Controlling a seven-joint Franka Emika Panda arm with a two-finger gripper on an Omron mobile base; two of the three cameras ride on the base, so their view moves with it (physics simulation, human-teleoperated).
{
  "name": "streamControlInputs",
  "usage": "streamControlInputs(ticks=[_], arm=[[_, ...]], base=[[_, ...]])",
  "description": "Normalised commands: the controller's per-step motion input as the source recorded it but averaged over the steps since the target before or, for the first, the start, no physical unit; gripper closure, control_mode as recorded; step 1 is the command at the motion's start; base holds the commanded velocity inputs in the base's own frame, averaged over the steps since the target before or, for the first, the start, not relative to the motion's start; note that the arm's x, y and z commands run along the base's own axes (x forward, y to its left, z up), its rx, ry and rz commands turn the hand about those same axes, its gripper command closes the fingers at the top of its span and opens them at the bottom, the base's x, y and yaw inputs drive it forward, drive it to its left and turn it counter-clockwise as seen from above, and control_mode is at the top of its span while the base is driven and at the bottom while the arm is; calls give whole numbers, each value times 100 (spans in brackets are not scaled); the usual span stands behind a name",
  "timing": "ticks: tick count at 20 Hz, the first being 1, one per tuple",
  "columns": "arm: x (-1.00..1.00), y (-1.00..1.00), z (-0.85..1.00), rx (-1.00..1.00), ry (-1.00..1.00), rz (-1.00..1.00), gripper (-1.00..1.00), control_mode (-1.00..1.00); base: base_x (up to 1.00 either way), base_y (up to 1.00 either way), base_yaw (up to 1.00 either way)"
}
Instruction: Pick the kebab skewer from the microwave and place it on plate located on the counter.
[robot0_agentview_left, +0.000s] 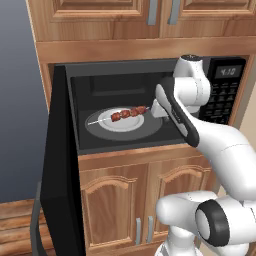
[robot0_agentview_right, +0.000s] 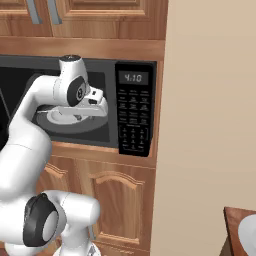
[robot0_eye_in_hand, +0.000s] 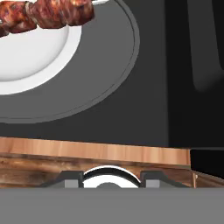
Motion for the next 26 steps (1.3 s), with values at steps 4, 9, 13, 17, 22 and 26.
streamControlInputs(ticks=[4, 9, 13, 17, 22, 26], arm=[[-23, 0, 0, 0, -4, 0, -100, -100], [-51, 5, 6, 0, -25, 0, -100, -100], [-34, 26, 7, 0, -34, 0, -100, -100], [-8, 52, 0, 1, -29, -4, -100, -100], [15, 62, 0, 0, -14, -15, -100, -100], [40, 47, 0, 0, 0, -21, -100, -100]], base=[[0, 0, 0], [0, 0, 0], [0, 0, 0], [0, 0, 0], [0, 0, 0], [0, 0, 0]])
